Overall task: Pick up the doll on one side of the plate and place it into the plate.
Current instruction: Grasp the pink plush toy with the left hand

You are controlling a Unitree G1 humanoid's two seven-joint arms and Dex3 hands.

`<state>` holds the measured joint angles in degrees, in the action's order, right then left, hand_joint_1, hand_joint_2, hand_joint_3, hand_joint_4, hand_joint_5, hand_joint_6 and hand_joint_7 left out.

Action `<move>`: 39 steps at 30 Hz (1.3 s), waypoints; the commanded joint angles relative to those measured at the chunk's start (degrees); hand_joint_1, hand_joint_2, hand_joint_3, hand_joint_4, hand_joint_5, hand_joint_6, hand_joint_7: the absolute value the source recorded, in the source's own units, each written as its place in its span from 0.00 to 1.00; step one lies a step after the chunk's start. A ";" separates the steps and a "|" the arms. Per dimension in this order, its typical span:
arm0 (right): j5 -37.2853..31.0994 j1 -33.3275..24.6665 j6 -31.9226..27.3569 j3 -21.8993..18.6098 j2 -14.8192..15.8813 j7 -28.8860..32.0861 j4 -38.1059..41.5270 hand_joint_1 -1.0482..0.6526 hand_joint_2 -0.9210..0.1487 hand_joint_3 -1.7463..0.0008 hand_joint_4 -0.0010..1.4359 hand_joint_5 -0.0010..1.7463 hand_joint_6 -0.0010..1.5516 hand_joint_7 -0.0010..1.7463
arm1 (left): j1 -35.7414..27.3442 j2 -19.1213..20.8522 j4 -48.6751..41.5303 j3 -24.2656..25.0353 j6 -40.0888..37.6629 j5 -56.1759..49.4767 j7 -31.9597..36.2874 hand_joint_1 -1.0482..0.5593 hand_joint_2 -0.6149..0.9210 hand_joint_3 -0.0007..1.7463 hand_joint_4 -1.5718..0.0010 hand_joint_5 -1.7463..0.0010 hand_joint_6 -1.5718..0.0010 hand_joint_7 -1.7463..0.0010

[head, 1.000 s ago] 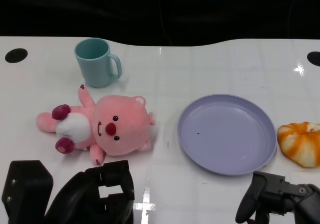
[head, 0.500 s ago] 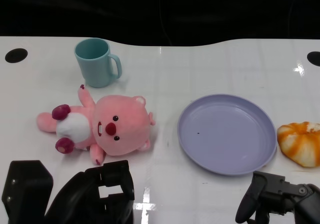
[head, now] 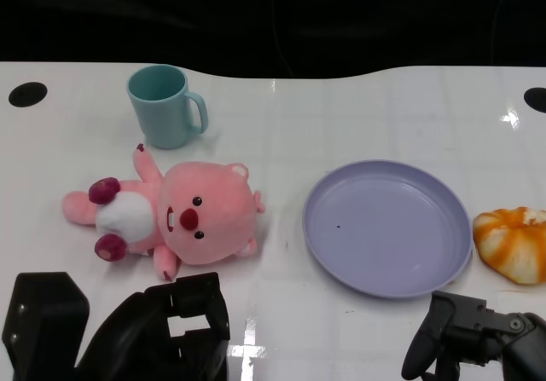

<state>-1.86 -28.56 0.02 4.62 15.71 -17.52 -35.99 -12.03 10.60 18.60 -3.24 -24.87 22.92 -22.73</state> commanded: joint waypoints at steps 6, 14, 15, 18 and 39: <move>-0.31 0.36 0.09 0.07 0.43 0.03 0.07 0.56 0.37 0.36 0.46 0.96 0.39 0.78 | 0.31 -1.59 1.95 2.14 -0.97 1.27 2.14 0.50 0.66 0.73 0.50 0.15 0.50 0.41; -0.16 1.26 -0.20 0.27 0.27 0.05 0.54 0.56 0.37 0.35 0.46 0.97 0.39 0.78 | 2.67 -0.05 1.67 3.86 0.97 1.98 -0.69 0.47 0.88 0.34 0.65 0.21 0.62 0.59; -0.16 1.32 -0.32 0.30 0.26 0.06 0.53 0.56 0.37 0.35 0.46 0.97 0.39 0.78 | 2.91 0.23 1.84 4.01 0.89 1.82 -0.62 0.46 0.93 0.25 0.66 0.25 0.62 0.64; -0.17 1.52 -0.68 0.43 0.25 0.06 0.57 0.56 0.37 0.35 0.46 0.97 0.39 0.78 | 3.86 1.05 2.20 4.65 1.89 1.16 -0.57 0.44 0.99 0.13 0.70 0.30 0.63 0.71; 0.42 1.50 -0.41 -0.14 0.51 -0.10 1.10 0.57 0.36 0.36 0.45 0.96 0.39 0.77 | 8.80 10.74 4.04 5.87 16.54 -15.89 -0.15 0.29 1.00 0.03 0.97 0.58 0.83 0.95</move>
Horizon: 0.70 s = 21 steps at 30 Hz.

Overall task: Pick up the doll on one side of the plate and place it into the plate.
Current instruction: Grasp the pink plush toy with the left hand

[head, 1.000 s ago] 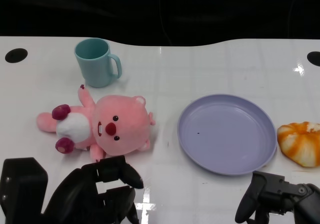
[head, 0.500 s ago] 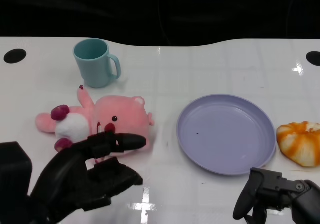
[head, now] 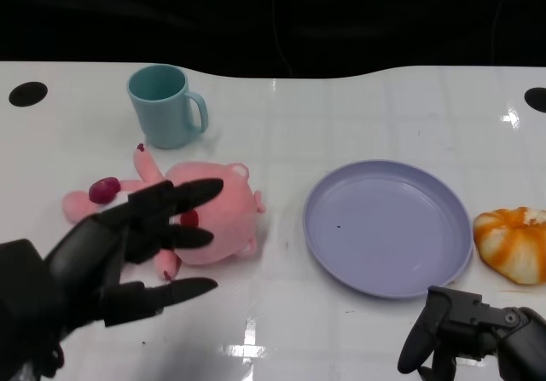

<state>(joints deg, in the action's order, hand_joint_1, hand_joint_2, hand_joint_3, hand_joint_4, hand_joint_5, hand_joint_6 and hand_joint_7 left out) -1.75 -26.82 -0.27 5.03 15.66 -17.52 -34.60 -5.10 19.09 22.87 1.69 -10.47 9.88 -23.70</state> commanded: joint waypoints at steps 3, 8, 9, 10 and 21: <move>0.22 -0.34 -0.32 -0.53 0.56 -0.07 -0.52 0.57 0.36 0.37 0.45 0.96 0.39 0.77 | 3.54 3.85 -1.39 0.83 4.08 -6.70 1.02 0.29 1.00 0.02 0.99 0.59 0.83 0.96; -0.29 -0.27 0.21 -0.34 0.41 0.19 -0.36 0.56 0.36 0.37 0.46 0.96 0.40 0.76 | 6.49 7.22 -3.06 -0.10 6.20 -14.98 1.76 0.25 1.00 0.02 1.00 0.65 0.84 0.97; -0.22 -0.30 0.07 -0.34 0.39 0.17 -0.44 0.56 0.36 0.37 0.46 0.96 0.40 0.76 | 7.01 7.74 -3.17 -0.34 6.14 -16.31 1.76 0.24 1.00 0.02 1.00 0.66 0.85 0.97; -0.18 -0.35 -0.18 -0.34 0.37 0.17 -0.61 0.56 0.36 0.37 0.46 0.96 0.40 0.76 | 7.47 8.23 -3.32 -0.55 6.21 -17.46 1.66 0.25 0.99 0.01 1.00 0.67 0.85 0.98; 0.15 -0.50 -0.55 -0.28 0.30 0.07 -1.09 0.55 0.36 0.37 0.46 0.95 0.40 0.77 | 13.28 14.19 -6.72 -6.14 7.17 -37.84 2.92 0.25 0.97 0.00 1.00 0.79 0.85 0.99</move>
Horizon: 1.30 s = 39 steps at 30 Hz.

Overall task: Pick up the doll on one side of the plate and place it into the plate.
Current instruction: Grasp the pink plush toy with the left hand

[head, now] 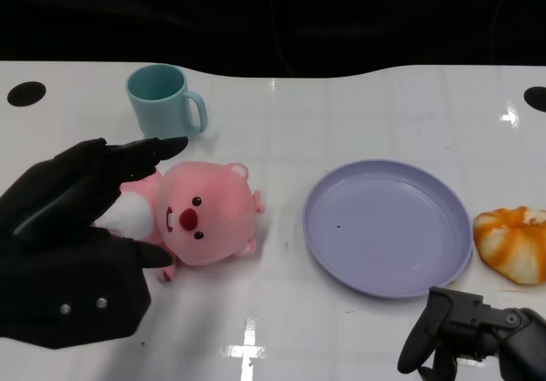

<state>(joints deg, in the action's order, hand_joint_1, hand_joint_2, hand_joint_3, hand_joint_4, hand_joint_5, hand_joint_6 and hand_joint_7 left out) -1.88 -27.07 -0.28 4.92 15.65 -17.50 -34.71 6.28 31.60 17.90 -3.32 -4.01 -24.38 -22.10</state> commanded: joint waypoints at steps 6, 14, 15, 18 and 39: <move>0.39 -0.44 -1.14 -0.22 0.34 0.01 -1.50 0.55 0.35 0.37 0.46 0.96 0.39 0.77 | 5.78 2.94 -5.74 -5.14 -0.10 -13.55 1.01 0.23 0.97 0.00 1.00 0.81 0.86 1.00; 0.31 -0.77 -1.01 -0.18 0.31 0.04 -1.95 0.55 0.35 0.37 0.46 0.96 0.39 0.77 | 11.32 2.57 -12.28 -11.21 -1.80 -22.64 -0.15 0.20 0.98 0.00 1.00 0.83 0.88 1.00; 0.36 -0.75 -1.00 -0.17 0.28 0.05 -1.91 0.55 0.35 0.37 0.46 0.96 0.39 0.77 | 12.13 2.32 -13.65 -12.05 -1.90 -23.46 -0.12 0.20 0.98 0.00 1.00 0.83 0.88 1.00; 0.42 -0.82 -0.97 -0.13 0.23 0.05 -1.99 0.55 0.36 0.37 0.46 0.96 0.39 0.77 | 14.03 1.50 -17.86 -13.97 -1.60 -24.88 1.00 0.19 0.98 0.00 1.00 0.82 0.88 1.00; -0.07 -2.31 -1.82 0.19 0.29 0.23 -4.25 0.54 0.37 0.36 0.46 0.96 0.39 0.78 | 30.02 -9.18 -55.82 -24.29 -1.20 -26.70 10.07 0.21 0.99 0.00 0.96 0.89 0.88 1.00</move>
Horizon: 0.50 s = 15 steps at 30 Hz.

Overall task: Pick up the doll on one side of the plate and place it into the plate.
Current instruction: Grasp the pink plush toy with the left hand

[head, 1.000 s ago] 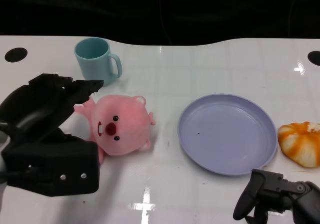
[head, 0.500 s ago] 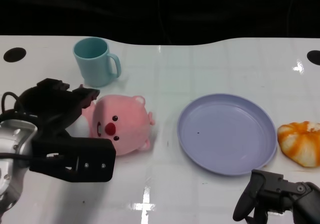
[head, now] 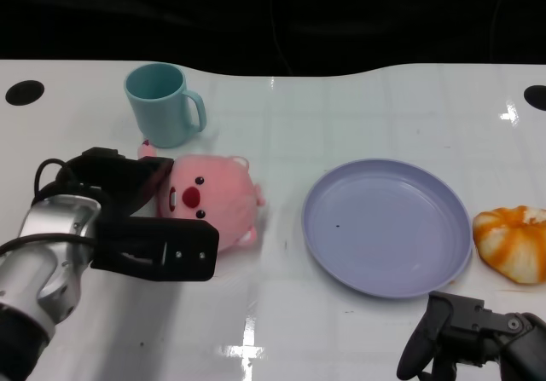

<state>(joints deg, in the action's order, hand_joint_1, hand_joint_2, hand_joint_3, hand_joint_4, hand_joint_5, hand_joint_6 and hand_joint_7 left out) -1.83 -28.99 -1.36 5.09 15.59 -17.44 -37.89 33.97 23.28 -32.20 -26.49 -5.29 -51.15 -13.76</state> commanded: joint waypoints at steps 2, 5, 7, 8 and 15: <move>-0.07 -0.62 -1.04 0.09 0.37 0.15 -1.50 0.54 0.37 0.36 0.46 0.96 0.39 0.78 | 4.32 -2.27 -11.28 -2.36 0.80 0.09 3.48 0.21 0.99 0.00 0.95 0.89 0.88 1.00; -0.24 -0.76 -0.96 0.14 0.43 0.19 -1.83 0.54 0.37 0.36 0.46 0.97 0.39 0.79 | 6.46 -4.05 -17.96 -3.50 2.15 0.88 5.55 0.21 0.99 0.00 0.94 0.90 0.87 0.99; -0.69 -0.89 -1.00 0.18 0.53 0.30 -2.15 0.54 0.38 0.35 0.47 0.97 0.39 0.79 | 7.59 -5.09 -21.61 -4.08 3.01 1.41 6.40 0.21 0.99 0.00 0.93 0.91 0.86 0.99; -0.96 -0.99 -0.96 0.22 0.62 0.28 -2.35 0.54 0.38 0.35 0.47 0.97 0.39 0.79 | 8.11 -5.60 -23.31 -4.41 3.47 1.73 6.50 0.22 0.99 0.00 0.92 0.91 0.86 0.99; -1.89 -1.02 -0.27 0.59 0.53 0.36 -2.19 0.54 0.39 0.35 0.48 0.96 0.39 0.79 | 10.38 -8.15 -32.55 -6.14 7.31 4.02 7.84 0.29 1.00 0.03 0.75 0.92 0.66 0.97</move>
<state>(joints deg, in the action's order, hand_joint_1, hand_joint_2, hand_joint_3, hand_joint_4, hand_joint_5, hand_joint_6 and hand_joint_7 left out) -3.14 -29.97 -2.07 5.67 15.68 -17.36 -39.68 46.23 16.04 -62.06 -31.78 0.64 -47.82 -4.69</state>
